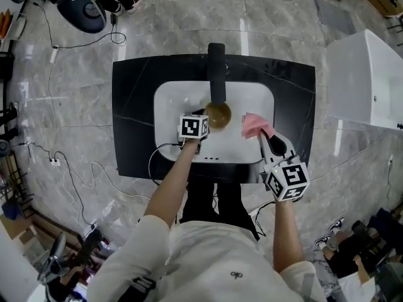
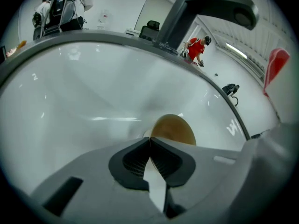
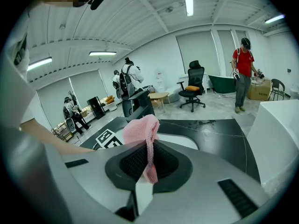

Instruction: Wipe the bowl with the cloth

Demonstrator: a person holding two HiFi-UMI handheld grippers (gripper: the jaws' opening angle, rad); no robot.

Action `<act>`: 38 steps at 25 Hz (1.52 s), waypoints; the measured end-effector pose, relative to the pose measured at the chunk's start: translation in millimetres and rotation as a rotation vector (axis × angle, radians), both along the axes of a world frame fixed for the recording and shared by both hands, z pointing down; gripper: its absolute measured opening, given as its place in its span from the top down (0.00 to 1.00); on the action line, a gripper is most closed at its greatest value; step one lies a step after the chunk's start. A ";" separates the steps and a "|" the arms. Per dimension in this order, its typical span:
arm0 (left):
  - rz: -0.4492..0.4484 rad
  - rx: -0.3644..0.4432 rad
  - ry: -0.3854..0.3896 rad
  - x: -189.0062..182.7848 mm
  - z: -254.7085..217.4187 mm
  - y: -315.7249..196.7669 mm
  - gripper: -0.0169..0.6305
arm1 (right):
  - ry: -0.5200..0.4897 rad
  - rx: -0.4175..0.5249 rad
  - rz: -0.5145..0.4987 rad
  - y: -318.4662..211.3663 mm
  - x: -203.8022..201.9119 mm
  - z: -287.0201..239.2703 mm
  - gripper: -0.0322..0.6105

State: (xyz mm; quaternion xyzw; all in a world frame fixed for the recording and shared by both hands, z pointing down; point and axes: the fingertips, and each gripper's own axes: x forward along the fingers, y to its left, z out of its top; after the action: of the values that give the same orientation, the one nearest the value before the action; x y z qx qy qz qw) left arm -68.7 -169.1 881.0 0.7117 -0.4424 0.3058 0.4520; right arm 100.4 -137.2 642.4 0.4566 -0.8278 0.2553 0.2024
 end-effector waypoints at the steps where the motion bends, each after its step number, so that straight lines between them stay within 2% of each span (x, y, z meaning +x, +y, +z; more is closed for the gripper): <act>1: 0.013 0.003 -0.013 0.3 -3.0 1.4 0.94 | -0.002 0.003 -0.001 -0.3 -1.3 -1.2 0.93; 10: 0.015 0.008 -0.039 -7.4 -41.0 22.2 0.94 | -0.019 0.037 -0.004 1.1 -1.5 -19.9 0.93; 15: 0.013 0.031 -0.032 -11.8 -80.4 36.8 0.94 | -0.035 0.061 0.003 3.7 -0.9 -42.5 0.93; 22: 0.013 0.141 -0.067 -26.3 -142.5 32.9 0.94 | -0.069 0.129 -0.010 -4.5 -13.7 -74.7 0.93; 27: -0.028 0.185 -0.015 -24.2 -189.0 39.4 0.94 | -0.069 0.184 -0.042 -7.4 -23.1 -106.0 0.93; 38: -0.073 0.415 0.048 -28.0 -314.0 7.0 0.94 | -0.098 0.364 -0.086 -29.2 -42.7 -190.0 0.93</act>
State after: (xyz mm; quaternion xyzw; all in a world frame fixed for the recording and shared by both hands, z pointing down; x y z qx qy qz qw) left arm -96.7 -162.2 567.1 0.7801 -0.5105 0.1744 0.3169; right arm 57.7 -166.4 452.5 0.4368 -0.8880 0.1144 0.0866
